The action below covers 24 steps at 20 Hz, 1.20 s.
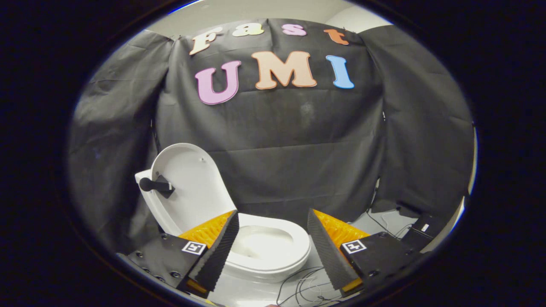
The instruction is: Open the toilet lid.
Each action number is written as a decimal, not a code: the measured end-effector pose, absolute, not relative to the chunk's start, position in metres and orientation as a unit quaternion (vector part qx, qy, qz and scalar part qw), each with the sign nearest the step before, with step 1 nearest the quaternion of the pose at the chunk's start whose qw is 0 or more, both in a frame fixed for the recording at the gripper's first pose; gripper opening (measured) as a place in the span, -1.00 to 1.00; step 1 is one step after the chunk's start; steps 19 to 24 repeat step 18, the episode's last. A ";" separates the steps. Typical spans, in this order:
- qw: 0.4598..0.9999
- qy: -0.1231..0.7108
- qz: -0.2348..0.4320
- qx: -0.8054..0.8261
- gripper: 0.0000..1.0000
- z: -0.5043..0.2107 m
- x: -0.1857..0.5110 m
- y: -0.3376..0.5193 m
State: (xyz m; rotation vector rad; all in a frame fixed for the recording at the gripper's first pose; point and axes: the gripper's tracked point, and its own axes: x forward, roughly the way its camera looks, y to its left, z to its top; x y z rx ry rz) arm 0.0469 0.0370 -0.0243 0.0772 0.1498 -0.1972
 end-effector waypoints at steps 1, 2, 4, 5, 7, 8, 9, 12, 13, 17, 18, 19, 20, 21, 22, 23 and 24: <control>0.991 0.075 -0.107 0.038 0.99 -0.026 0.046 0.033; 0.990 0.075 -0.111 0.037 0.99 -0.025 0.045 0.031; 0.990 0.075 -0.115 0.039 0.98 -0.025 0.043 0.030; 0.989 0.076 -0.117 0.040 0.98 -0.026 0.043 0.030; 0.989 0.078 -0.114 0.044 0.98 -0.028 0.043 0.032; 0.990 0.080 -0.105 0.046 0.98 -0.029 0.044 0.037; 0.990 0.085 -0.098 0.047 0.98 -0.032 0.046 0.042; 0.989 0.096 -0.106 0.037 0.98 -0.037 0.045 0.038; 0.989 0.094 -0.107 0.039 0.98 -0.036 0.045 0.038; 0.989 0.088 -0.112 0.045 0.98 -0.033 0.050 0.039; 0.990 0.085 -0.107 0.046 0.98 -0.031 0.054 0.041; 0.990 0.085 -0.107 0.046 0.98 -0.031 0.054 0.041; 0.990 0.085 -0.107 0.046 0.98 -0.031 0.054 0.041; 0.990 0.085 -0.107 0.046 0.98 -0.031 0.054 0.041; 0.990 0.085 -0.107 0.046 0.98 -0.031 0.054 0.041; 0.990 0.085 -0.107 0.046 0.98 -0.031 0.054 0.041; 0.990 0.085 -0.107 0.046 0.98 -0.031 0.054 0.041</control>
